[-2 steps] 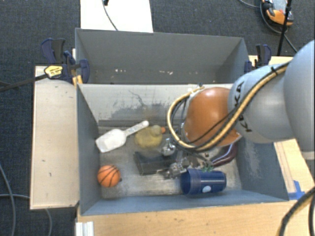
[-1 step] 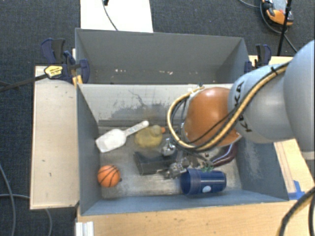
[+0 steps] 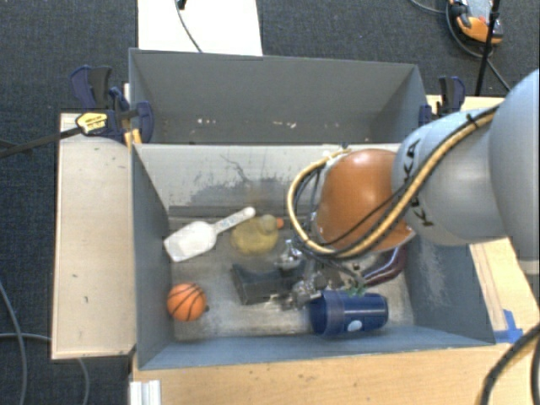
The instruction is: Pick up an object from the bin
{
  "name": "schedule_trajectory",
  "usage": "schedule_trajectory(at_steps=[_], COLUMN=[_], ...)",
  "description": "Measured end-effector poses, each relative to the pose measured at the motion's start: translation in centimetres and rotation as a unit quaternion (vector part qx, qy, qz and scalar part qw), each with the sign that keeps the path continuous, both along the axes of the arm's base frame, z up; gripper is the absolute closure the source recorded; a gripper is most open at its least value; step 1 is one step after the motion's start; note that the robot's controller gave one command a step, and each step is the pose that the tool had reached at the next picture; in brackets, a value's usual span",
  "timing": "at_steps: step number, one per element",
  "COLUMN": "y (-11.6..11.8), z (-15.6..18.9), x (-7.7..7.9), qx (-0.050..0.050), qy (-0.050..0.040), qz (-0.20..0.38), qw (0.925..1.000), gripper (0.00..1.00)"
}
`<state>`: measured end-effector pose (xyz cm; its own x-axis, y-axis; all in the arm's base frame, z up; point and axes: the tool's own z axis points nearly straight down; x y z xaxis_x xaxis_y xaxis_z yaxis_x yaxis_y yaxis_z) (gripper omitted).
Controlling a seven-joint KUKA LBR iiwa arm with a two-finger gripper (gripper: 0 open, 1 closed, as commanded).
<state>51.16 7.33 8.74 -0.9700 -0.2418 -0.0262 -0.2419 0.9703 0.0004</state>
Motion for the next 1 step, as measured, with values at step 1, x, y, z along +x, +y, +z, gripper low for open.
schedule_trajectory(at_steps=[1], y=[-0.06], z=[1.06], x=[-0.31], qx=[-0.002], qy=[0.0099], qz=[0.000], qw=[0.9999], gripper=[1.00])
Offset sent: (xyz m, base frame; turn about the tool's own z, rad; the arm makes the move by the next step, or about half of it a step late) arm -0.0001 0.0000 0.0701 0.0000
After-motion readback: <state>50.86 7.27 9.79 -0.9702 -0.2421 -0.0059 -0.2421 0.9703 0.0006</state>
